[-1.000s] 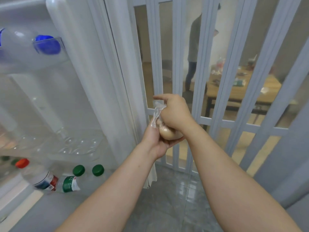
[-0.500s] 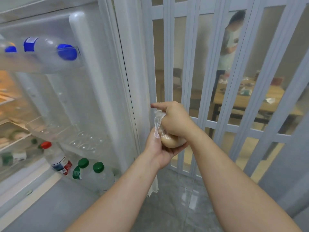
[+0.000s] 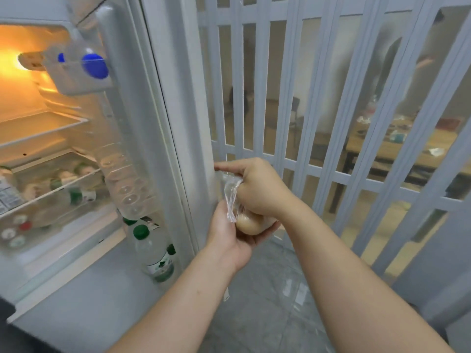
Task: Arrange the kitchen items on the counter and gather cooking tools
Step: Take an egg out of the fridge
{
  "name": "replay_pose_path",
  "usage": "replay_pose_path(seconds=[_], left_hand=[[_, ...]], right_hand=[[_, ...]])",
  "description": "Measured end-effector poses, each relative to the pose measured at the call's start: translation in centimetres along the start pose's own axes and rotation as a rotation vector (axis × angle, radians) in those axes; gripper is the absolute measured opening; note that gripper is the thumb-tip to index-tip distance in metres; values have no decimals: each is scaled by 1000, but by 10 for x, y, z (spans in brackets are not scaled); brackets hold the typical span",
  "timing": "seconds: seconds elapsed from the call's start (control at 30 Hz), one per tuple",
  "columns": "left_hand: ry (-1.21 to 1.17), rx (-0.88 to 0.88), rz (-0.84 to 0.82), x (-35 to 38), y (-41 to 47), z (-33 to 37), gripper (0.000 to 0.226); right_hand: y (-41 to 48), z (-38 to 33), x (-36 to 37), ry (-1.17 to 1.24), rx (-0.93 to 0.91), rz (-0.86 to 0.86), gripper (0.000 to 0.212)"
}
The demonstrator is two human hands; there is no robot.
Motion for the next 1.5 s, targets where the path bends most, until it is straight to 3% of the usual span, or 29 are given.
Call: replay_pose_path(seconds=[0.37, 0.77, 0.97, 1.3, 1.5], left_hand=[[4, 152, 179, -102, -68, 72, 40], [-114, 362, 345, -182, -117, 155, 41], [-115, 414, 496, -231, -123, 188, 41], [-104, 499, 572, -304, -107, 261, 33], [-111, 502, 620, -332, -85, 302, 38]], right_hand=[[-3, -83, 101, 47, -206, -181, 63], [20, -170, 216, 143, -275, -269, 63], [37, -196, 276, 105, -245, -351, 79], [100, -235, 362, 187, -355, -463, 83], [143, -251, 403, 245, -395, -572, 82]])
Point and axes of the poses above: each hand's wrist, its own y-axis towards the middle knuckle, its own x-axis out of the palm, z = x × y, the point moved 5 cm from there along y, towards the middle knuckle, and after that the axes turned 3 degrees about z, right-handed, at the moved point
